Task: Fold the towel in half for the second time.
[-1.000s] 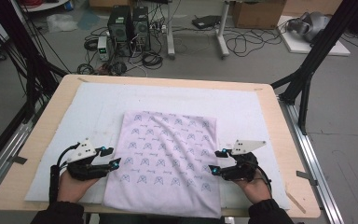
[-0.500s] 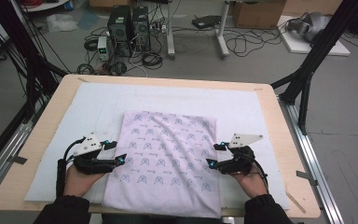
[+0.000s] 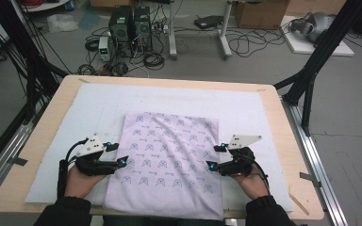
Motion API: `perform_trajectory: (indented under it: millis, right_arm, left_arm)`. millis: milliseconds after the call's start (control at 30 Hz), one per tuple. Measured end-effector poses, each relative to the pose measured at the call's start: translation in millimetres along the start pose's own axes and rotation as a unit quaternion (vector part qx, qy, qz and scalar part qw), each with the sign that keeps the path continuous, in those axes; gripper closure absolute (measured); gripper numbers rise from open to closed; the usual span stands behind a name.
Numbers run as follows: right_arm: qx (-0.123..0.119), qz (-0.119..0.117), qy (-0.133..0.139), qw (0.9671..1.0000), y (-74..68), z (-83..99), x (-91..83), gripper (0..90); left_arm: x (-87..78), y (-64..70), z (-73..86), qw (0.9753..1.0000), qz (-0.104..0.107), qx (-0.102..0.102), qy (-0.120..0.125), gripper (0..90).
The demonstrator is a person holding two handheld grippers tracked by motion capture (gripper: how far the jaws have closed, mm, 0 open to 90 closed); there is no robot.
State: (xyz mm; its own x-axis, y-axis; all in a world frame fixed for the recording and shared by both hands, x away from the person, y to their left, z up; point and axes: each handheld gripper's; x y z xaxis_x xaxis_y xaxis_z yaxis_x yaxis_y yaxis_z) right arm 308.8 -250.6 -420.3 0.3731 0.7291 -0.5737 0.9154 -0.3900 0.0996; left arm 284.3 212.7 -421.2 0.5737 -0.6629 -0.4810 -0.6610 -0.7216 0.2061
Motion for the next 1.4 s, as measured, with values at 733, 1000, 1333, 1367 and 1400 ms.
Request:
perform_trajectory:
  millis: [733,1000,1333,1367,1400]
  right_arm:
    - [0.041,0.035,-0.019,0.9984,94.9,-27.3,0.3,32.1]
    - [0.051,0.049,-0.031,0.997,131.7,-33.1,18.2,34.8]
    - [0.085,0.064,-0.06,0.9925,141.0,-10.9,38.7,37.9]
    - [0.089,0.062,-0.059,0.9924,141.5,-8.8,40.1,38.1]
    - [0.09,0.062,-0.061,0.9921,141.7,-7.4,41.2,38.2]
  left_arm:
    - [28.3,-71.1,-77.5,0.9984,-0.036,-0.027,-0.034,48.6]
    - [59.7,-95.7,-103.4,0.9966,-0.058,-0.04,-0.043,53.0]
    - [99.7,-106.7,-90.2,0.9886,-0.101,-0.077,-0.082,48.5]
    - [101.7,-107.2,-89.2,0.988,-0.105,-0.077,-0.084,47.7]
    - [104.7,-108.3,-87.2,0.987,-0.108,-0.081,-0.088,47.5]
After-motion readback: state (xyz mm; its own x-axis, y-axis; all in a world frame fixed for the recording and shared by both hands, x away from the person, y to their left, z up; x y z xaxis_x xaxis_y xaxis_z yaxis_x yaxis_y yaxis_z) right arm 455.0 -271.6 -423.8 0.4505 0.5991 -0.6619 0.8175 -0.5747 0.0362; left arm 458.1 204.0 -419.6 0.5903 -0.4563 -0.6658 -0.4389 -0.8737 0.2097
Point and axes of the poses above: each handheld gripper's, and its own axes: x roughly forward along the jaws, z roughly out of its underside, y roughly to its right, and after that the axes turned 12 degrees about -x, right-handed
